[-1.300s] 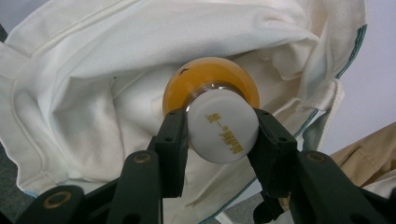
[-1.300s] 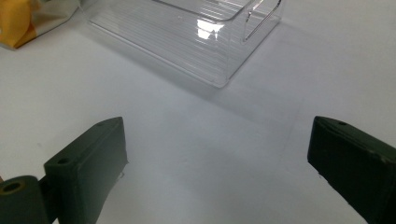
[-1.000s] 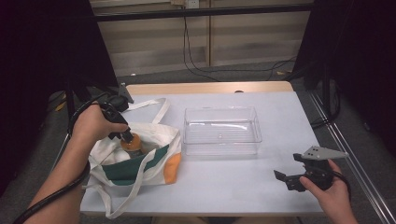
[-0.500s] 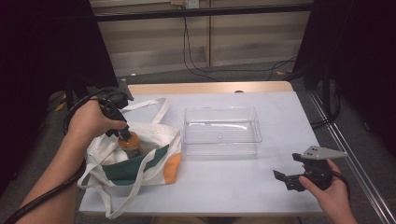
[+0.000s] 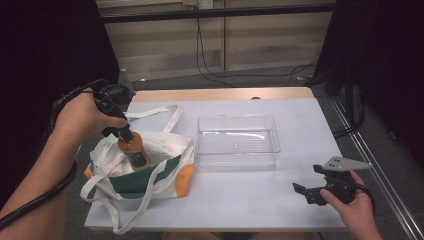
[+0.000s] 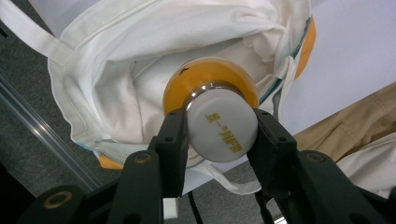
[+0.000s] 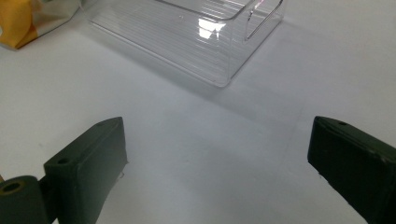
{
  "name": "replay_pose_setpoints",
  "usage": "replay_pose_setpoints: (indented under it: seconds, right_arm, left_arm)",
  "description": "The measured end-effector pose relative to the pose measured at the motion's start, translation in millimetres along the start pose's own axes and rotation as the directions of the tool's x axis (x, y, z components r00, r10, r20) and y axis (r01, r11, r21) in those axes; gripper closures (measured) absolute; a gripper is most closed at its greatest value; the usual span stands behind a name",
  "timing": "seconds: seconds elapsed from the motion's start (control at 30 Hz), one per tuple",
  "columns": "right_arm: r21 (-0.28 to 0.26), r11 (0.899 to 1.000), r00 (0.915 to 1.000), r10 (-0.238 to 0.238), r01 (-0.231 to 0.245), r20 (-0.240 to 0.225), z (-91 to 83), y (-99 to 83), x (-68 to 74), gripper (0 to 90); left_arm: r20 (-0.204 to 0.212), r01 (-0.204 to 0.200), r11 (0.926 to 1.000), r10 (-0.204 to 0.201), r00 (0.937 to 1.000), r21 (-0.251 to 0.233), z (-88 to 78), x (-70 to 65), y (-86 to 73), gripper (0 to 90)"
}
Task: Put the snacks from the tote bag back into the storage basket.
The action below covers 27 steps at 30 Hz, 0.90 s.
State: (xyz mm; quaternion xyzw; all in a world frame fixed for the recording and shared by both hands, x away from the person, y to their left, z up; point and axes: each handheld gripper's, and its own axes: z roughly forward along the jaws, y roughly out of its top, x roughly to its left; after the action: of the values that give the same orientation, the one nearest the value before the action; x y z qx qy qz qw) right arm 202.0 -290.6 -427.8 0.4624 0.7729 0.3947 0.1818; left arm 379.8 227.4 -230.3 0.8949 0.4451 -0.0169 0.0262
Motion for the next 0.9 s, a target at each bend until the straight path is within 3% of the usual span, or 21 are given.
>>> replay_pose_setpoints:
  seconds: [0.67,0.73,0.9]
  right_arm:
    - [0.001,1.0,1.0,0.002,-0.001,-0.005,0.3,0.3,0.2,4.3]
    - [0.003,1.0,1.0,0.001,-0.001,-0.004,0.3,0.0,0.0,4.3]
    - [0.001,1.0,1.0,-0.001,0.001,-0.005,0.0,-0.1,-0.3,4.3]
  left_arm:
    - [-0.015,-0.023,0.9994,0.022,0.9996,-0.025,-43.6,-14.7,10.2,59.4]
    - [-0.019,-0.042,0.9988,0.042,0.9989,-0.023,-46.6,-15.9,12.4,59.4]
    - [-0.002,-0.05,0.9984,0.05,0.9987,-0.025,-51.0,-19.5,17.2,59.4]
